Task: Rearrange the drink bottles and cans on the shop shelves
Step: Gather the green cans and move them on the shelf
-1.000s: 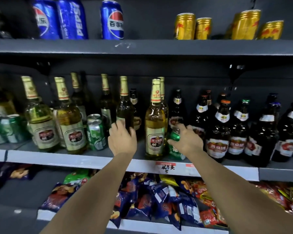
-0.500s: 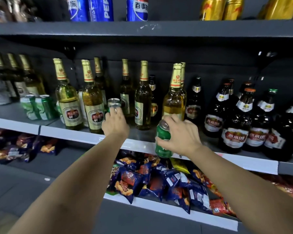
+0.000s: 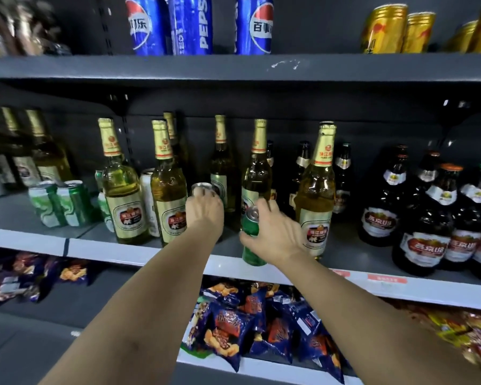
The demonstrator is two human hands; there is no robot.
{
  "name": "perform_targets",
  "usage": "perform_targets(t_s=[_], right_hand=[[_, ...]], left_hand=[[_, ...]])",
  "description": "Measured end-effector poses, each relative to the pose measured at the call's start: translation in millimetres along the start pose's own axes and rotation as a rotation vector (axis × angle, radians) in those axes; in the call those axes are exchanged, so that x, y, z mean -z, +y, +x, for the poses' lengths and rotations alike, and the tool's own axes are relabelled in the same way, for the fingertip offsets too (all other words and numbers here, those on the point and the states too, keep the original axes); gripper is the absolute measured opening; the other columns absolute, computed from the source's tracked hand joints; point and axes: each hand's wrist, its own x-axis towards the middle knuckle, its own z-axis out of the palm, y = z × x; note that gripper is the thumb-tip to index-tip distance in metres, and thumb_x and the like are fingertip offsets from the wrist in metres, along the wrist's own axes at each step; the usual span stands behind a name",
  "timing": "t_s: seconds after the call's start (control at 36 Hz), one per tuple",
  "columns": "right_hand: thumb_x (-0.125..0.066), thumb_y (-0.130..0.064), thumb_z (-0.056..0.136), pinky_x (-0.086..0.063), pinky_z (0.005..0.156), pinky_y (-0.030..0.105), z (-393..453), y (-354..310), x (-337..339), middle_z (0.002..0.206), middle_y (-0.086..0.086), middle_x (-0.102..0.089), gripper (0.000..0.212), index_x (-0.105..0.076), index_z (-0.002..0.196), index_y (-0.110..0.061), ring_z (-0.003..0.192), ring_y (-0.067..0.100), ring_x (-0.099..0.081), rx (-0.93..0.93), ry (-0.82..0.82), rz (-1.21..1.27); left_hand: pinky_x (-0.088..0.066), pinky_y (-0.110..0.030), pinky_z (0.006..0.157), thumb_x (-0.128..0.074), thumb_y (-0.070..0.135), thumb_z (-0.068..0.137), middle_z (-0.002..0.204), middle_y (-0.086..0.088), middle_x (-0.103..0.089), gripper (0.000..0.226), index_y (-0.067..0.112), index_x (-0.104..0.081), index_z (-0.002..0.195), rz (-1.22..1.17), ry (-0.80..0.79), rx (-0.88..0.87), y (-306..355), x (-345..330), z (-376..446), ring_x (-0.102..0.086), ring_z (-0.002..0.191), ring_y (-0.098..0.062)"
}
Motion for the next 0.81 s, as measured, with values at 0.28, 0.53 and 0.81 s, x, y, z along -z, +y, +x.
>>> perform_targets(t_s=[0.28,0.53,0.81], right_hand=[[-0.058,-0.056,0.082,-0.037,0.062,0.03,15.7,-4.1,-8.1,0.117,0.003,-0.047,0.061,-0.037,0.128,-0.023,0.093,0.028,-0.06,-0.073,-0.027,-0.003],[-0.059,-0.056,0.082,-0.037,0.061,0.029,10.8,-5.8,-13.1,0.121,0.004,-0.047,0.064,-0.037,0.132,-0.022,0.094,0.028,-0.06,-0.083,0.017,-0.002],[-0.059,-0.057,0.082,-0.04,0.067,0.031,-6.7,-32.0,-4.7,0.128,0.006,-0.043,0.066,-0.038,0.135,-0.024,0.102,0.031,-0.058,0.079,0.007,0.026]], left_hand=[[-0.048,-0.044,0.092,-0.065,0.039,0.086,0.141,-0.016,-0.035,0.076,0.013,-0.02,0.142,-0.285,-0.017,-0.099,-8.7,-17.5,5.4,-0.035,0.131,-0.038],[-0.049,-0.041,0.09,-0.07,0.037,0.083,0.141,-0.016,-0.027,0.075,0.016,-0.027,0.141,-0.232,-0.076,-0.08,-10.6,-6.0,-15.9,-0.034,0.129,-0.037],[-0.044,-0.04,0.073,-0.066,0.041,0.085,0.126,-0.009,-0.04,0.064,0.022,-0.034,0.136,-0.317,0.013,0.068,-50.7,20.6,-72.4,-0.044,0.118,-0.033]])
